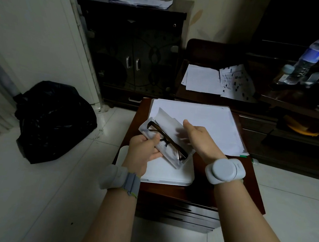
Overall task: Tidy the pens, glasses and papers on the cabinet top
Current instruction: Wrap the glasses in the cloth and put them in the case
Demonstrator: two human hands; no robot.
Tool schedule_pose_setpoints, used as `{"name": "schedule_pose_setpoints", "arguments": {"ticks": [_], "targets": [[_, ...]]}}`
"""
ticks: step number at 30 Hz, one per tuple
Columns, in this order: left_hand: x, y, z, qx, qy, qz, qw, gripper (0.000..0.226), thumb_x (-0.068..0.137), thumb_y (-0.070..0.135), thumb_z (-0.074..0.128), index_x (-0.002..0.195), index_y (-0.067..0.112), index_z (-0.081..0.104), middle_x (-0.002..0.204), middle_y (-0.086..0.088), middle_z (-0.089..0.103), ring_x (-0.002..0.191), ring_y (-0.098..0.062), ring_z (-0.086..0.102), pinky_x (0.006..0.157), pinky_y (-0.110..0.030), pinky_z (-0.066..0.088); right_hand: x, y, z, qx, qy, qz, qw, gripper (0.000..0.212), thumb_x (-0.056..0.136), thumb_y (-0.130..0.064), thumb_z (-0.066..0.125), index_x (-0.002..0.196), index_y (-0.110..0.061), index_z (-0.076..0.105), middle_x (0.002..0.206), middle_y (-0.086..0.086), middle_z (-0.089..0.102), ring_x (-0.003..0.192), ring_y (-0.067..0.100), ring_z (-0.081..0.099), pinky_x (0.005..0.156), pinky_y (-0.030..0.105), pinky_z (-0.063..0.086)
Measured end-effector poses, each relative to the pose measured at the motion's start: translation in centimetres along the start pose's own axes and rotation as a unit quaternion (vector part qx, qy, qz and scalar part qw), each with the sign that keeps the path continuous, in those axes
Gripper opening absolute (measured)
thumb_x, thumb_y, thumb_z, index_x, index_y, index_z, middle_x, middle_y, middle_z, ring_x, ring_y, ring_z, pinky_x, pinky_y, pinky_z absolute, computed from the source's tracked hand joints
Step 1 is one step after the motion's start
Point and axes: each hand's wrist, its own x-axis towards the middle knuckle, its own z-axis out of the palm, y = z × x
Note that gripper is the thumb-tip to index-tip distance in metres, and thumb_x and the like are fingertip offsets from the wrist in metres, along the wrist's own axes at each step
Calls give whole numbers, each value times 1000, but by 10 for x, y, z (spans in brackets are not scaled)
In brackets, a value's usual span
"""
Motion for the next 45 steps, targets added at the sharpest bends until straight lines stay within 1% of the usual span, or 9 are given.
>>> {"name": "schedule_pose_setpoints", "arguments": {"ticks": [7, 10, 15, 19, 27, 32, 38, 42, 45], "targets": [[-2, 0, 0, -3, -15, 11, 1000, 10, 93, 13, 56, 90, 7, 63, 88, -8, 69, 77, -16, 68, 61, -23, 59, -3, -1, 2, -3, -26, -17, 999, 48, 92, -36, 50, 91, 11, 60, 84, 19, 66, 73, 16, 52, 70, 27, 42], [-3, -1, 1, -4, -17, 11, 1000, 10, 93, 12, 56, 92, 5, 63, 90, -10, 69, 79, -16, 68, 62, -23, 59, -6, 0, 5, -8, -37, -38, 999, 31, 93, -31, 50, 71, -9, 51, 71, 7, 40, 67, 15, 38, 62, 25, 32], [-3, -2, 1, 6, -13, 15, 1000, 13, 94, 14, 54, 96, 5, 63, 97, -12, 69, 85, -19, 68, 67, -26, 58, -7, 1, 6, -7, -79, -61, 995, 36, 96, -29, 50, 83, 1, 66, 76, 6, 57, 70, 13, 51, 66, 24, 41], [-4, -1, 1, 11, -23, 15, 1000, 13, 96, 11, 50, 100, 6, 61, 103, -14, 67, 88, -20, 67, 71, -27, 57, -9, 1, 6, -10, -80, -81, 993, 22, 95, -23, 55, 98, -11, 73, 85, 0, 69, 75, 5, 58, 69, 14, 47], [-2, 1, 3, 12, -31, -6, 999, 26, 99, 5, 40, 119, -6, 53, 115, -25, 61, 98, -32, 65, 72, -28, 55, -9, 5, 6, 28, -84, -88, 992, 11, 87, -19, 66, 95, -19, 73, 93, -1, 74, 85, 8, 68, 84, 23, 54], [-2, 2, -1, -4, -51, -16, 999, 32, 100, 5, 39, 126, -10, 47, 117, -27, 60, 97, -29, 63, 84, -37, 51, -8, 4, 4, 29, -72, -79, 994, 27, 82, -22, 72, 107, -13, 71, 96, -1, 74, 84, 6, 68, 72, 14, 54], [-2, 3, -1, -10, -69, -22, 997, 35, 100, 5, 35, 131, -10, 42, 112, -20, 59, 102, -29, 60, 87, -37, 48, -6, 6, 6, 18, -54, -68, 996, 37, 78, -23, 76, 112, -10, 69, 97, -2, 73, 85, 4, 67, 78, 16, 53], [-2, 4, 0, -29, -63, -35, 997, 37, 101, 5, 33, 135, -9, 36, 126, -27, 53, 116, -37, 54, 91, -41, 46, -9, 3, 6, 21, -53, -58, 997, 32, 79, -22, 74, 110, -13, 69, 80, -9, 70, 59, -9, 61, 50, 6, 44], [-1, 6, 2, -50, -46, -68, 995, 38, 102, 13, 32, 133, -10, 37, 130, -27, 51, 116, -36, 54, 89, -40, 46, -9, 3, 5, 20, -47, -53, 997, 35, 79, -22, 75, 112, -12, 68, 82, -5, 71, 58, -7, 60, 47, 6, 42]]}}
